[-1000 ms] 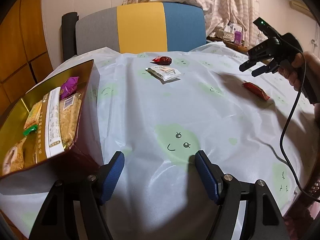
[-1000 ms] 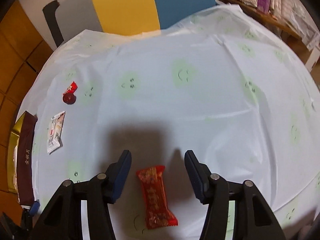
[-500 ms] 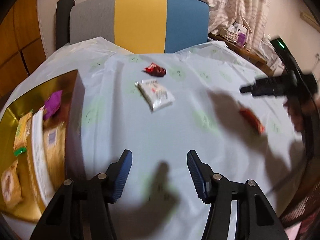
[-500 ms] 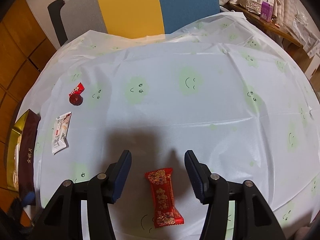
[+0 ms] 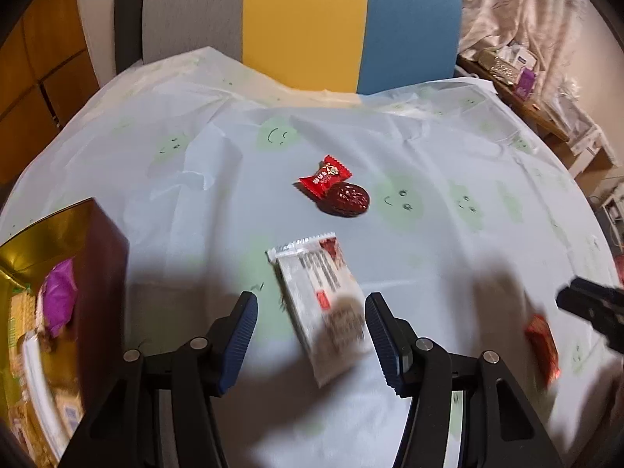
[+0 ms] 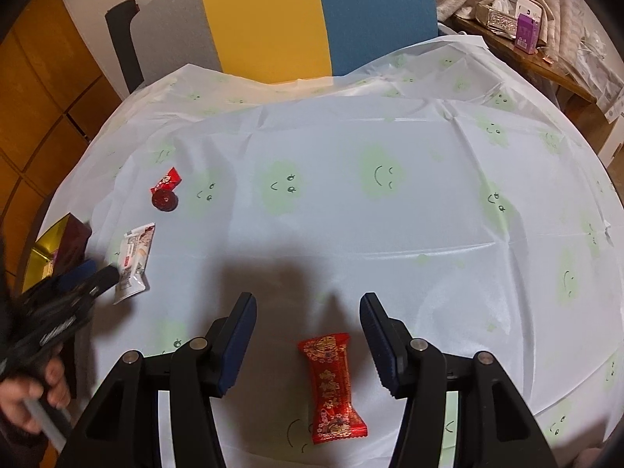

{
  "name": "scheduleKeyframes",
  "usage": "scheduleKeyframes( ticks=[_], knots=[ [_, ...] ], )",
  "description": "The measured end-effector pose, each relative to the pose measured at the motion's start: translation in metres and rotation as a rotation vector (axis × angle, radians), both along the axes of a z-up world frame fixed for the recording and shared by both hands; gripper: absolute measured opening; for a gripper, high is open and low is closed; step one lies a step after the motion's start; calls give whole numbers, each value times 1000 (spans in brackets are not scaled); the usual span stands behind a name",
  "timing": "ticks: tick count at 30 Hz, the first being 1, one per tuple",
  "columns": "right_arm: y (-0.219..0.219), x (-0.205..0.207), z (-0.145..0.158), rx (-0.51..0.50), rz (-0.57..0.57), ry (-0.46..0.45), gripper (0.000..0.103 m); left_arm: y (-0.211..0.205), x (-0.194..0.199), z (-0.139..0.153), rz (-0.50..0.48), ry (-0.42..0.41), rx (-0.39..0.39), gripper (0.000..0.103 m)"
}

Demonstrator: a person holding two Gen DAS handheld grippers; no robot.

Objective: Organize snacks
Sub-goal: 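Grasp the white-and-red bar with the left tool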

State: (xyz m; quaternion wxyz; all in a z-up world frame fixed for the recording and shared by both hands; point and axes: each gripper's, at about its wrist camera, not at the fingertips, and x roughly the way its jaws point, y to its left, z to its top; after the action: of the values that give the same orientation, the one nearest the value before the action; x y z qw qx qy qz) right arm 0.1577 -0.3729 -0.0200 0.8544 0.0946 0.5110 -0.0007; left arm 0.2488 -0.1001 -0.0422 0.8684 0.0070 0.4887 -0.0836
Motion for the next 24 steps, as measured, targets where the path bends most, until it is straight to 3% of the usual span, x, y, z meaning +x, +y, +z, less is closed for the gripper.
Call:
scheduleKeyframes(
  ticks=[8,11,12,15,18,24],
  knots=[
    [7,1,2,-12,27,-7,57,-8,25,-17,-1,45,6,60],
    [8,1,0,-18,25,-6,57,-14,25,-19,-25,22,47,58],
    [8,1,0,-23,23,-4,57,-16,22,-18,-36,9,55,41],
    [10,1,0,-38,27,-6,57,-12,10,-16,-64,-11,40,30],
    [10,1,-2,-50,26,-2,57,-7,-16,-14,-75,-20,21,28],
    [12,1,-4,-65,41,-2,57,-4,-102,-17,-140,-117,60,29]
  ],
)
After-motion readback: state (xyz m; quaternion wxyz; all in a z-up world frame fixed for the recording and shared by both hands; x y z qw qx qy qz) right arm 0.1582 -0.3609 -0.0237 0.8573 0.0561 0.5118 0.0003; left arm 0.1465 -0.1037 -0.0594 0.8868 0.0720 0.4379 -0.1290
